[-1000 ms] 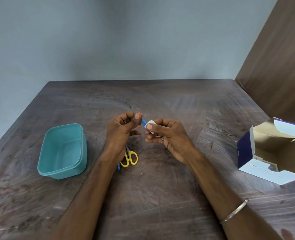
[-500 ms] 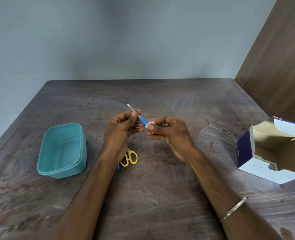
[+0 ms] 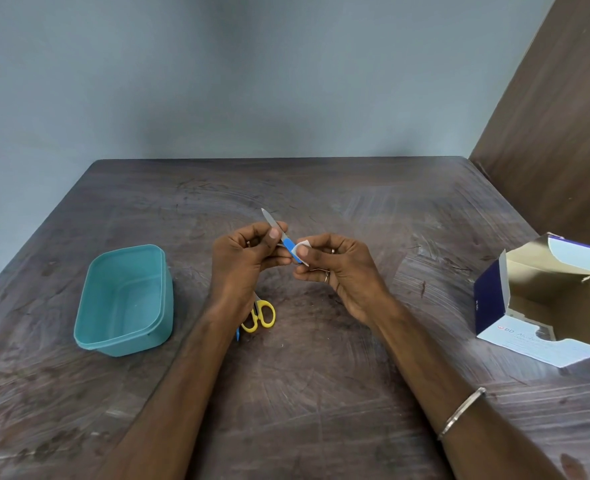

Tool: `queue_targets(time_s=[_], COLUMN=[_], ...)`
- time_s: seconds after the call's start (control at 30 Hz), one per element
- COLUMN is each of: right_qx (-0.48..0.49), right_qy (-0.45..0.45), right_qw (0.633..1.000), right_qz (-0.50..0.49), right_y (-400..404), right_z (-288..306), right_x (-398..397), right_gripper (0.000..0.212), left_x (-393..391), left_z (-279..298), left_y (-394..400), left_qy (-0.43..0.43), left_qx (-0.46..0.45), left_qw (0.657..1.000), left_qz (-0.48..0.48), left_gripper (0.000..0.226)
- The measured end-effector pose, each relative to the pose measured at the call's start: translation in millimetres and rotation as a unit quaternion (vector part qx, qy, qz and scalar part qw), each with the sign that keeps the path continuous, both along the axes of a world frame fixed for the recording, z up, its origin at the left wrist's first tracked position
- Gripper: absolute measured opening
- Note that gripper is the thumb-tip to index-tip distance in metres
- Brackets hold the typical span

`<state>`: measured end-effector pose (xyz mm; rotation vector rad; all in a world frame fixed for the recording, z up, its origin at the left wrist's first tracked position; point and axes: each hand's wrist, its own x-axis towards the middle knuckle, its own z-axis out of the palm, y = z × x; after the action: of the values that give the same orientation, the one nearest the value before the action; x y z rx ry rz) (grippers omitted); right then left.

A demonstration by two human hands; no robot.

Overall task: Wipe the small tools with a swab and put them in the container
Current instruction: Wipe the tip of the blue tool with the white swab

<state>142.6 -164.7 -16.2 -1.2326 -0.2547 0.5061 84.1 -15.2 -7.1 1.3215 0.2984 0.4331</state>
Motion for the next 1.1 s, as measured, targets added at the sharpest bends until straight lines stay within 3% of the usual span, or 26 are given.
queue_targets(time_s=[0.13,0.33,0.63,0.9,1.1], right_qx=[-0.027,-0.1,-0.065,-0.066,-0.046], right_qy=[-0.026,-0.105,-0.103,-0.102,-0.094], right_qw=[0.999,0.988,0.993,0.992,0.994], right_qz=[-0.018,-0.044,0.001,-0.043,-0.021], right_y=[1.4,0.0,-2.2,-0.2,-0.7], right_z=[0.0,-1.3,0.1,1.2,-0.5], right_x=[-0.6,-0.6,-0.1,-0.6,0.5], right_gripper=[0.004,0.016,0.02,0.013,0.013], left_x=[0.6,-0.6,0.7,0.7,1.6], left_z=[-1.0,-1.4,-0.6,0.0,-1.2], left_y=[-4.7,-5.3,-0.4,-3.0,1.8], left_qy=[-0.012,-0.011,0.001,0.008,0.012], left_qx=[0.057,0.074,0.028,0.04,0.022], left_qw=[0.998,0.997,1.0,0.999,1.0], left_qz=[-0.012,-0.038,-0.015,-0.036,-0.019], left_gripper=[0.011,0.013,0.011,0.011,0.015])
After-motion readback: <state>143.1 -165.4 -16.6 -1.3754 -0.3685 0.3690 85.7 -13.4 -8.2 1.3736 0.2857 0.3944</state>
